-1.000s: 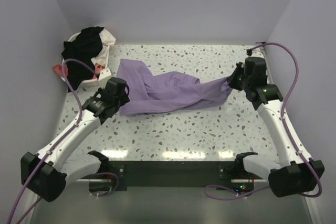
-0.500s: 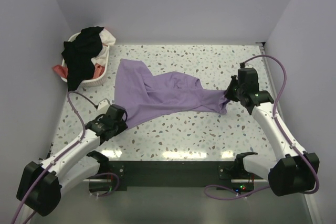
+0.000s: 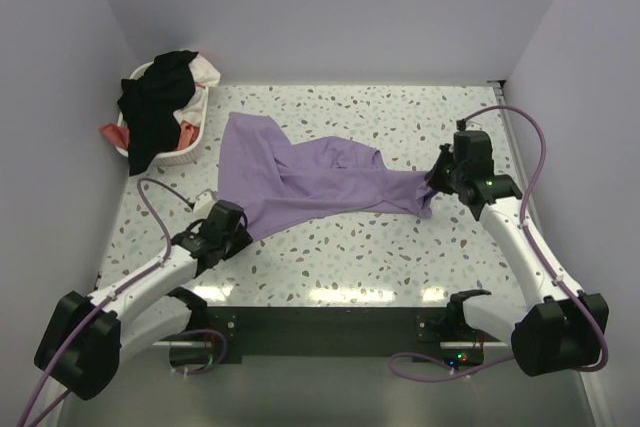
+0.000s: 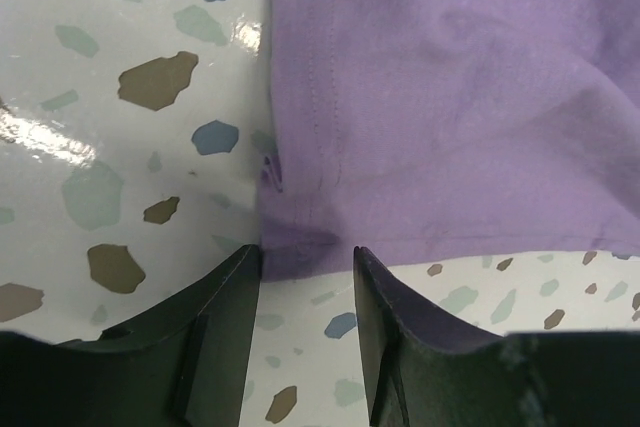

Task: Fold and stack the t-shirts
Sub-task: Flatten the tshirt out

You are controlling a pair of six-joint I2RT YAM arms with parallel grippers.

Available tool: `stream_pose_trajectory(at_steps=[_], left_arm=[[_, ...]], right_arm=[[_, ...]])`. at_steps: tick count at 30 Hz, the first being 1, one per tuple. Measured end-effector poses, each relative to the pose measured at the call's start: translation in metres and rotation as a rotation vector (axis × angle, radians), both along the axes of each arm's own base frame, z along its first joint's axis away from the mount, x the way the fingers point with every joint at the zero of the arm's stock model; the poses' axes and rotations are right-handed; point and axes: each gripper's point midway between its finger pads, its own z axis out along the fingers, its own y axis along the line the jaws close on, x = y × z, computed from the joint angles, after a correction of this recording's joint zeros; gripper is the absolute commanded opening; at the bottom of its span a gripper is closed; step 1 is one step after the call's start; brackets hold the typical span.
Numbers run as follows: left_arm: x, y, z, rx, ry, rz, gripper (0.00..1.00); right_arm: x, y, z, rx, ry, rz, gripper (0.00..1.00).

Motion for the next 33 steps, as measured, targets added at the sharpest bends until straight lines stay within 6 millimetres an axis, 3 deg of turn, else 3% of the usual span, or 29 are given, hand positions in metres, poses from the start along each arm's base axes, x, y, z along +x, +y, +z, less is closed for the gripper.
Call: stream_pose_trajectory(at_steps=[5,11,18,21,25,29,33], left_arm=[[0.01,-0.006,-0.002,-0.008,-0.025,0.01,0.36],[0.019,-0.009,-0.005,0.001,-0.039,0.031,0.01],[0.011,0.003,0.005,0.059,-0.008,0.043,0.0],[0.017,0.008,0.04,0.073,-0.07,0.052,0.0],[0.035,0.013,0.121,0.048,-0.251,0.084,0.0],[0.035,0.025,0.192,0.026,-0.402,0.124,0.0],[0.022,0.042,0.237,0.03,-0.478,0.152,0.0]], right_arm=[[0.001,0.0,0.001,0.001,-0.006,0.0,0.02],[0.001,0.0,0.001,0.001,-0.006,0.001,0.02],[0.0,0.0,0.002,0.002,-0.007,0.001,0.02],[-0.003,-0.001,0.006,0.002,-0.013,-0.001,0.02],[-0.01,-0.003,0.023,0.002,-0.029,-0.004,0.01],[-0.018,-0.007,0.057,0.002,-0.094,-0.018,0.02],[-0.031,-0.011,0.091,0.011,-0.158,-0.032,0.0]])
